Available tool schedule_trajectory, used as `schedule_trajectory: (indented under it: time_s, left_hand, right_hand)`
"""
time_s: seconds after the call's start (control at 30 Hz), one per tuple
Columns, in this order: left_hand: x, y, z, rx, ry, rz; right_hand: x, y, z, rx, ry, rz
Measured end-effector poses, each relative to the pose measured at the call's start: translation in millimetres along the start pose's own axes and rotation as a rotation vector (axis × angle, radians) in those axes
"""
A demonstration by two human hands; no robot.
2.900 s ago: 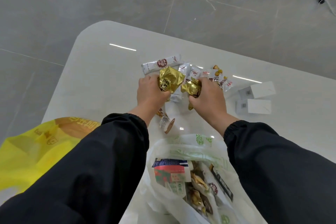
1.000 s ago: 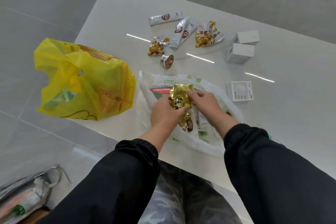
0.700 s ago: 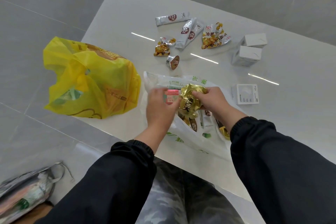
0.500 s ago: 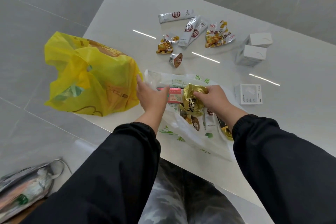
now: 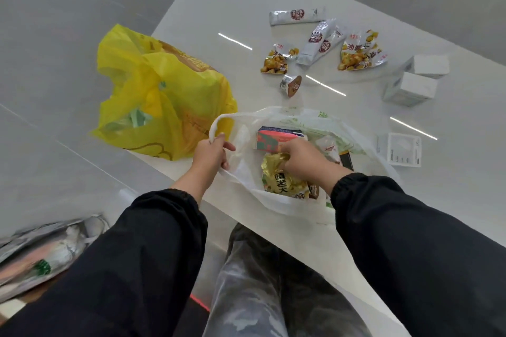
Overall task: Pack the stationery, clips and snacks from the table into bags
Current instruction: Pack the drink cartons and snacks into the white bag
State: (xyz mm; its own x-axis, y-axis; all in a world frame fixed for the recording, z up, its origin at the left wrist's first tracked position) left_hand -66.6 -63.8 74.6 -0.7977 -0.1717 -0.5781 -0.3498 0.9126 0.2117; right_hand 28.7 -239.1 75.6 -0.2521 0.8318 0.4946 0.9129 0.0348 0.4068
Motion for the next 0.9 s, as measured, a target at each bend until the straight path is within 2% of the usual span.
schedule_trajectory:
  time_s: [0.1,0.2,0.3,0.43,0.53,0.6,0.7,0.8,0.9]
  left_hand:
    - [-3.5,2.5,-1.6,0.007,-0.006,-0.013]
    - [-10.0,-0.4,-2.7,-0.012,-0.029,0.048]
    - [-17.7,-8.8,-3.3,-0.023,-0.135,0.259]
    - [-24.8,-18.8,-6.0,-0.044,-0.234,0.462]
    - [-35.6,-23.7,-11.4,-0.150,-0.359,0.618]
    - [-47.2,-27.0,-19.3,-0.269,-0.486,0.782]
    - [-64.3,-43.4,-26.6,-0.326,-0.640,1.088]
    - [-87.3,-65.7,-30.3,-0.271,-0.749,1.309]
    - [-105.2,-82.0,-25.6,-0.150,-0.660,1.385]
  right_hand:
    - [-0.3,-6.1,11.5,0.007,0.010,-0.013]
    - [-0.3,-3.9,10.9,-0.152,-0.025,-0.250]
    - [2.4,-0.8,6.3,-0.244,-0.016,-0.417]
    - [-1.1,2.7,-2.4,-0.284,0.054,-0.432]
    - [-7.3,15.5,-13.8,-0.313,0.053,-0.435]
    - [-12.1,23.7,-20.2,-0.316,0.045,-0.505]
    - [-19.4,38.7,-30.0,-0.327,0.005,-0.559]
    - [-23.7,59.0,-38.8,-0.373,-0.034,-0.533]
    - [-26.2,77.9,-41.1,-0.406,-0.090,-0.520]
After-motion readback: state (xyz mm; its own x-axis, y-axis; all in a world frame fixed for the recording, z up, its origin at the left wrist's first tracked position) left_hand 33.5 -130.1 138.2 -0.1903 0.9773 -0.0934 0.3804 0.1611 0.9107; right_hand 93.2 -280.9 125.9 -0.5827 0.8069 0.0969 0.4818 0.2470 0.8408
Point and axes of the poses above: each hand's wrist, its own z-axis towards the middle knuckle, its own y-axis out of the back of the hand, x = y × z, the point moved 3 cm from there along z, towards the middle knuckle, and after that the axes turned 13 degrees about x, right-handed, at the moved point
